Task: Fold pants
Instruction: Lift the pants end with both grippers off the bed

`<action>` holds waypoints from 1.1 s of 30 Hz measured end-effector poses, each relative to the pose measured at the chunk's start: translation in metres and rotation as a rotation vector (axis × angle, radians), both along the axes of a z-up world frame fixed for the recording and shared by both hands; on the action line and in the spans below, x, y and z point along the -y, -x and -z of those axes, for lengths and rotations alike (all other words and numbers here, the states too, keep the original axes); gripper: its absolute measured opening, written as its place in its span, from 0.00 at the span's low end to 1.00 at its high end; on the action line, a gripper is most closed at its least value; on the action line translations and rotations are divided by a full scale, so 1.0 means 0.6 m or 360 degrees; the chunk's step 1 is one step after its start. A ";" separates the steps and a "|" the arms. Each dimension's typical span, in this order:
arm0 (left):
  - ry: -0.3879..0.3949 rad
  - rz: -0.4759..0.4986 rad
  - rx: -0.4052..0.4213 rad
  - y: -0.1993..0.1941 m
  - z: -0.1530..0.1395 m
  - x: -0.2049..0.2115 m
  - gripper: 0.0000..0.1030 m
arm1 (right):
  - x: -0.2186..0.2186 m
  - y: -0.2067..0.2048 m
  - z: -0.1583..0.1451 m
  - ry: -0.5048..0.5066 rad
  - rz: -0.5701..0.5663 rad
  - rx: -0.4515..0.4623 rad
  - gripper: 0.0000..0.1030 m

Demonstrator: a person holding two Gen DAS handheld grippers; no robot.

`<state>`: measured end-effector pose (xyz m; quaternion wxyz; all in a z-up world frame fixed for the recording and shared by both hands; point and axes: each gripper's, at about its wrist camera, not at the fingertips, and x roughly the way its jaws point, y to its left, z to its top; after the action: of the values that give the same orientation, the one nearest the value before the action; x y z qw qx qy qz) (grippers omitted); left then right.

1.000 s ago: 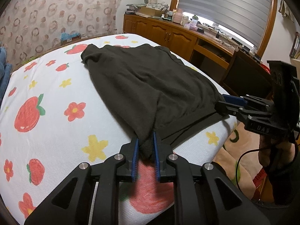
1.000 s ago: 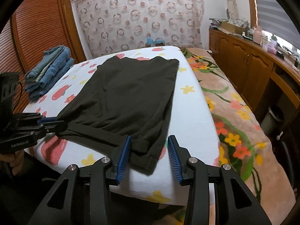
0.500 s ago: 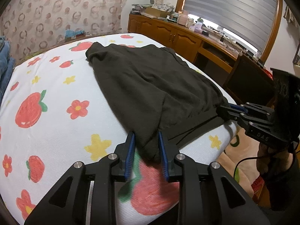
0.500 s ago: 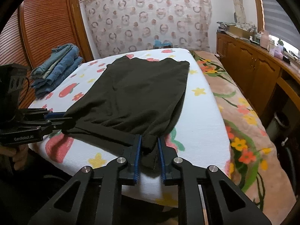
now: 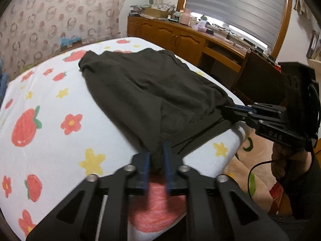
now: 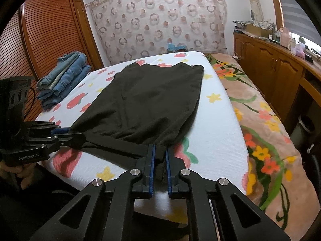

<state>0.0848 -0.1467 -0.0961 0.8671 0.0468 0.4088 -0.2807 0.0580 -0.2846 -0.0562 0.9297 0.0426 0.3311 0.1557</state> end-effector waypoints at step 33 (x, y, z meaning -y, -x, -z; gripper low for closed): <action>0.0207 -0.0236 0.0756 0.025 -0.351 -0.171 0.07 | -0.131 -0.015 -0.323 0.0024 -0.0344 0.0691 0.08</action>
<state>0.0698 -0.0439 0.1146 0.9582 0.0255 0.1772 -0.2231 0.0670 -0.2057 0.1374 0.9573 -0.0347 0.1273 0.2574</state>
